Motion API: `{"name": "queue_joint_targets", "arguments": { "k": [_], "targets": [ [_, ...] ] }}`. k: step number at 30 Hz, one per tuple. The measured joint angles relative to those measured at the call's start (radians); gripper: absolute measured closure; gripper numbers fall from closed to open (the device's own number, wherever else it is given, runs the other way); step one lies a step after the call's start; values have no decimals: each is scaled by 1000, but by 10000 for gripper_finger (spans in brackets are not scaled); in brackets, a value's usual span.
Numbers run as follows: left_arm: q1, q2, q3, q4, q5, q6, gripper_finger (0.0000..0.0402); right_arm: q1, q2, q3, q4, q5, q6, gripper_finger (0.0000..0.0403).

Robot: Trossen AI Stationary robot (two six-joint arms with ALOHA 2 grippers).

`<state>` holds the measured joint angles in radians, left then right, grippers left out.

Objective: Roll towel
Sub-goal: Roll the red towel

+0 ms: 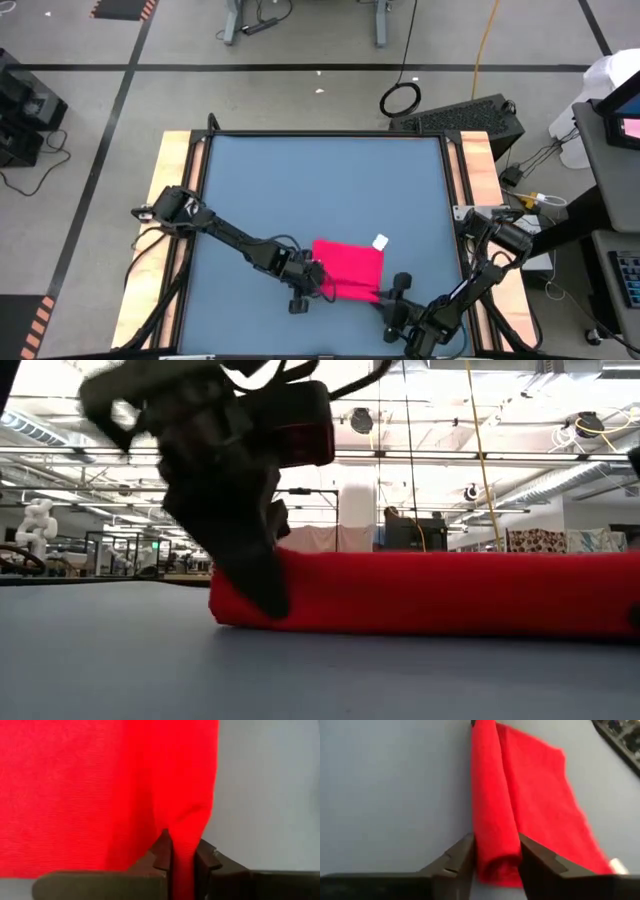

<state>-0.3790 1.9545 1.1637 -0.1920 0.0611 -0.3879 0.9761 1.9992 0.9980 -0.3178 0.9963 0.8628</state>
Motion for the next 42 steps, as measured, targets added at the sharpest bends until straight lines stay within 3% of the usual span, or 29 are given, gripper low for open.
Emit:
{"name": "queue_joint_targets", "arguments": {
  "k": [3,9,13,20,23,29,35,38,42],
  "targets": [
    [17,6,1,36,96,-103,370,6,-64,0,-5,-2,-91,251],
    [41,51,3,79,131,-160,384,59,-130,3,13,6,-122,203],
    [60,57,3,99,192,-183,382,81,-80,3,58,32,-127,183],
    [103,60,2,120,253,-242,382,73,28,3,166,175,-188,170],
    [113,60,2,120,254,-262,382,51,32,4,113,174,-132,175],
    [112,60,2,121,256,-262,382,3,31,5,-15,40,60,203],
    [111,60,2,139,213,-240,380,-14,28,-26,-14,-27,204,225],
    [110,60,1,158,128,-185,365,-13,28,-51,-7,-28,305,225],
    [108,60,1,157,61,-150,316,-11,28,-73,20,-24,350,212]
  ]
}}
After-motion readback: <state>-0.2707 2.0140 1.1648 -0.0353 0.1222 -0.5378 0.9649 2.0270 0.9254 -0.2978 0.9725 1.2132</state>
